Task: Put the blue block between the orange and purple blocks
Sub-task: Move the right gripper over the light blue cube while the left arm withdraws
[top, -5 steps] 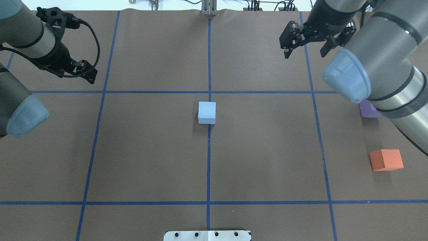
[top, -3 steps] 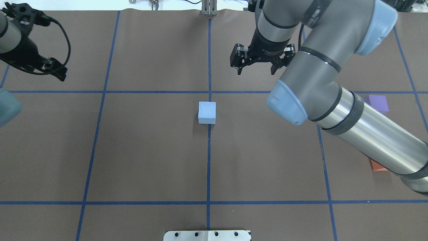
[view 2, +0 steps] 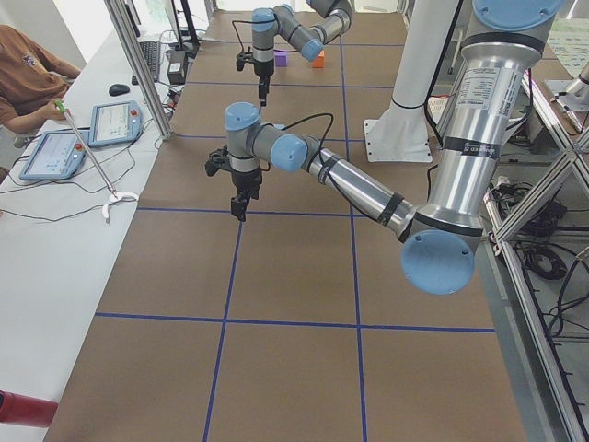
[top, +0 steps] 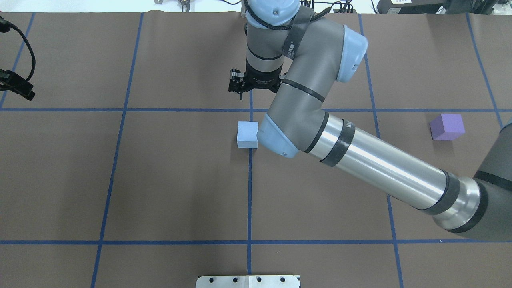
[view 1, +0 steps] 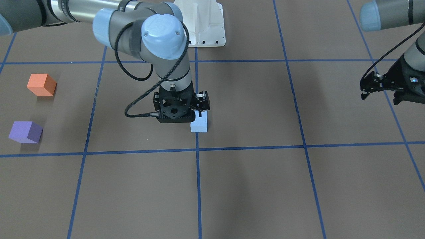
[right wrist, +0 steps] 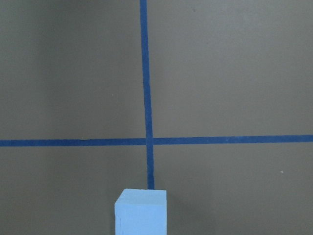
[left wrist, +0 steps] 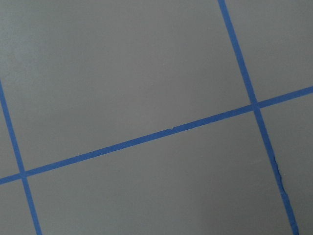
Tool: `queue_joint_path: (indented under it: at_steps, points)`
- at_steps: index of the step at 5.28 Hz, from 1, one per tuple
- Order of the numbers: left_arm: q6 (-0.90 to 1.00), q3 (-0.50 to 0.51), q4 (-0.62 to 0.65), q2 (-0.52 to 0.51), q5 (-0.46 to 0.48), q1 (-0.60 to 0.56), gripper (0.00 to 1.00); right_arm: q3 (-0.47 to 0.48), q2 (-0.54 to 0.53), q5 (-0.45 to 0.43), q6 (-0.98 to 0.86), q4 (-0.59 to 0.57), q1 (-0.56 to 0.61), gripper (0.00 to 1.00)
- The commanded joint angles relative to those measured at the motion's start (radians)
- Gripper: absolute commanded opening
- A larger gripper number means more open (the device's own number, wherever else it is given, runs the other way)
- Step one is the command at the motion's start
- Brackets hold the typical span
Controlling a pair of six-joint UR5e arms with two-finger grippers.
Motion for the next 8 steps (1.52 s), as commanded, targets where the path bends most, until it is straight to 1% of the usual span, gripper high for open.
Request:
queue_joint_path:
  at_steps: [1,2,3,7,8]
  points:
    - [0.007,0.001,0.000,0.003,0.000,-0.004,1.00,-0.100,0.015,-0.023,0.012,0.065,-0.059,0.99]
    - [0.007,0.001,0.000,0.003,-0.002,-0.004,1.00,-0.131,0.013,-0.061,0.007,0.066,-0.090,0.99]
    - [0.007,0.001,-0.002,0.003,-0.002,-0.004,1.00,-0.148,0.013,-0.068,0.005,0.067,-0.105,0.99]
    - [0.002,0.004,-0.002,0.005,-0.002,-0.002,1.00,-0.207,0.021,-0.098,0.005,0.169,-0.121,0.99]
    - [-0.001,0.004,-0.002,0.005,-0.002,-0.002,1.00,-0.227,0.028,-0.131,-0.001,0.174,-0.131,0.99]
